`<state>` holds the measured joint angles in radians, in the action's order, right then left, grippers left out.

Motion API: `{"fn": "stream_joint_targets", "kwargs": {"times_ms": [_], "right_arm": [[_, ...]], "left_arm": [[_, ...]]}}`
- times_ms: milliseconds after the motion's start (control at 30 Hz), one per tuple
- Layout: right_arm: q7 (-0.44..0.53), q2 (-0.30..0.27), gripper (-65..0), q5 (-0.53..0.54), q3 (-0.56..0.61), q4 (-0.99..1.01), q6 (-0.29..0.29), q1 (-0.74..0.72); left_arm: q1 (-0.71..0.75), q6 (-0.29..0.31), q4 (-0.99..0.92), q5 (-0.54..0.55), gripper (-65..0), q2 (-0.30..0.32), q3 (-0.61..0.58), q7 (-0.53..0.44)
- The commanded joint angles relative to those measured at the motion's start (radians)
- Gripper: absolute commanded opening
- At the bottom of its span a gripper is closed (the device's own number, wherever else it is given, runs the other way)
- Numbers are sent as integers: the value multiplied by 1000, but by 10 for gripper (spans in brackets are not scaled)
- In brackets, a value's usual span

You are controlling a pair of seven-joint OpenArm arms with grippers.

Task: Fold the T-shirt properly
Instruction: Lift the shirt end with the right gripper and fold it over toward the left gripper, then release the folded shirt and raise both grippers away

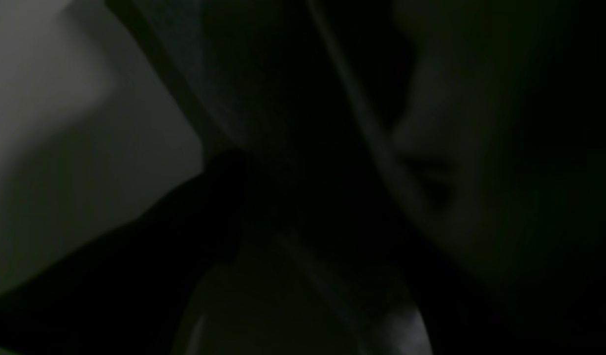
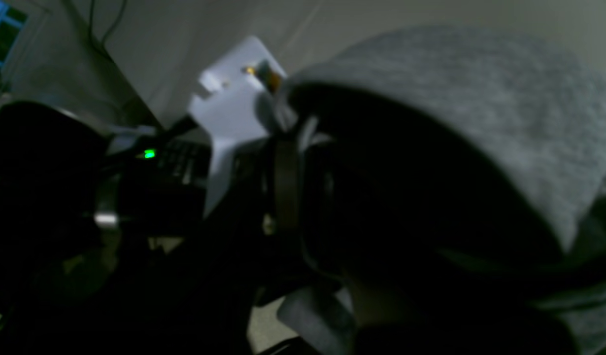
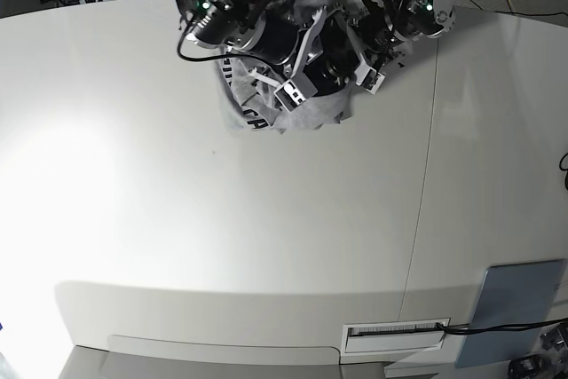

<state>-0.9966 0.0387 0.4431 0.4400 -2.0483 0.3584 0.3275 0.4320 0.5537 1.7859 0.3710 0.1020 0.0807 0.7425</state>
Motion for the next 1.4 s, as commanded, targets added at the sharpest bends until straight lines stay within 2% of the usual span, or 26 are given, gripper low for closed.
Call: {"fn": "stream_joint_targets", "kwargs": {"times_ms": [0,67,133,167,333,433,533,667,867,1067,1200,1367], "right_arm": [[32,9,-650,25,8,-11,8,-12],[35,9,-576,42,10,-11,29,-14],[36,9,-492,95,11,-11,80,-14],[34,8,-472,134,11,-12,113,-14],[-18,8,-461,365,11,-19,269,-15],[-33,8,-461,373,6,-73,328,-15],[-68,7,-461,333,-28,-150,329,-14],[-69,-22,-461,290,-110,-212,326,-14],[-71,-118,-461,259,-340,-222,323,-13],[-73,-238,-461,206,-629,-222,221,5],[-72,-308,-461,187,-794,-221,199,40],[-72,-374,-461,185,-908,-221,185,106]], "left_arm": [[2,5,12,8,-317,13,1,3],[2,5,13,34,-317,32,1,4],[2,5,13,51,-317,56,1,4],[2,5,13,53,-317,67,1,5],[2,4,17,52,-317,106,20,5],[2,5,36,52,-317,117,72,6],[-1,5,73,57,-317,117,129,22],[0,5,119,55,-317,117,180,47],[0,4,180,90,-317,117,333,43],[1,11,253,230,-317,117,452,47],[0,129,318,394,-317,116,432,90],[-3,136,362,406,-317,116,314,100]]}}
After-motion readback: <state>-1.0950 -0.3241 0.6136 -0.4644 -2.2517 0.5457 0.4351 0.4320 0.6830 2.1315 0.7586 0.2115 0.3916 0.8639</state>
